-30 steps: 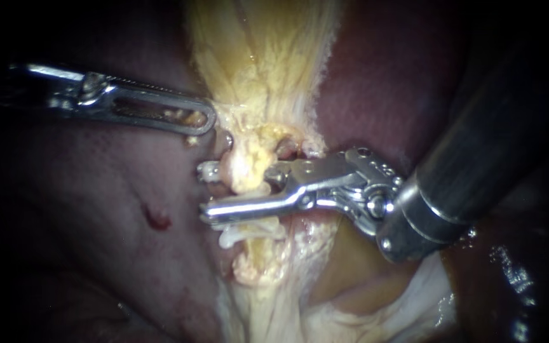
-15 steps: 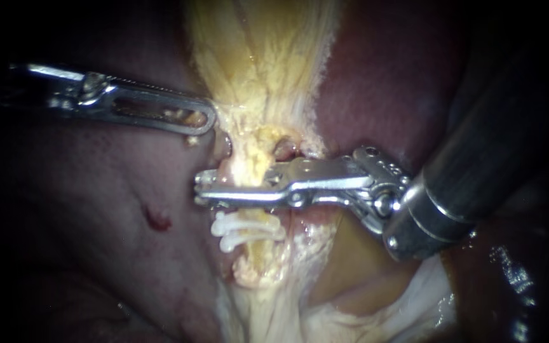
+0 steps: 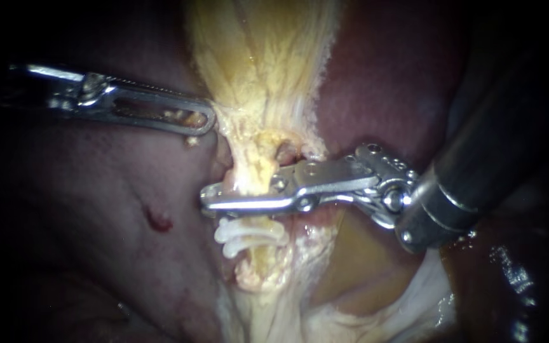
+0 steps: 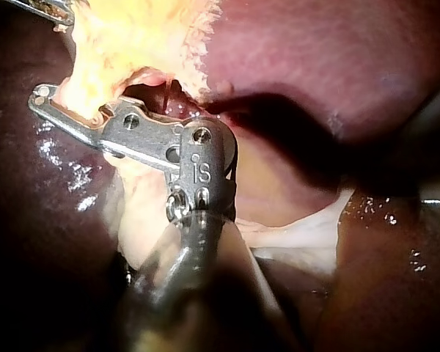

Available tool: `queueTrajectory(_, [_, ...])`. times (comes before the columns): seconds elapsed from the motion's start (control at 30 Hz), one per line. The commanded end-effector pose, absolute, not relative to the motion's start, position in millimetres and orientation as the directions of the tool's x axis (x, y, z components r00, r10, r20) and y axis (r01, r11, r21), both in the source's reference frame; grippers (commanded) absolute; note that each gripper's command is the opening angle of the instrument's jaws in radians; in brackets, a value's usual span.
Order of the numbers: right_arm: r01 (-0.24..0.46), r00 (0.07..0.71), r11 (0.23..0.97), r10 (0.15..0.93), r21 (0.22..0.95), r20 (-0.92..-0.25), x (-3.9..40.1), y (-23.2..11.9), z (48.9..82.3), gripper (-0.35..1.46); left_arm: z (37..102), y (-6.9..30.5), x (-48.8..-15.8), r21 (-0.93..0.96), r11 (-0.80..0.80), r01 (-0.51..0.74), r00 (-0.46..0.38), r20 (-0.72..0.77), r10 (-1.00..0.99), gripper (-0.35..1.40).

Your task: Clipping third clip left tube

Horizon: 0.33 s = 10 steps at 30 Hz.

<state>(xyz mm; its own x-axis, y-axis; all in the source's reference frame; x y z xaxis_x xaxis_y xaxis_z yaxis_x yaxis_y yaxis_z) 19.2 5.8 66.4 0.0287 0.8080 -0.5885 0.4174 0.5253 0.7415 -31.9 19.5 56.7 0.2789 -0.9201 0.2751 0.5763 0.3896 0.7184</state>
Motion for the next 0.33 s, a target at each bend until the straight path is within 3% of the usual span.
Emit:
queueTrajectory(0.03, [0.418, 0.028, 0.526, 0.808, 0.741, -0.589, 19.2, 5.9, 66.4, -0.35, 56.7, 19.5, -31.9, 0.718, 0.389, 0.576, 0.279, 0.275, -0.92, -0.35])
queueTrajectory(0.33, [0.414, 0.027, 0.527, 0.808, 0.742, -0.589, 19.2, 6.1, 66.6, -0.35, 56.7, 19.5, -31.9, 0.718, 0.39, 0.576, 0.279, 0.275, -0.92, -0.35])
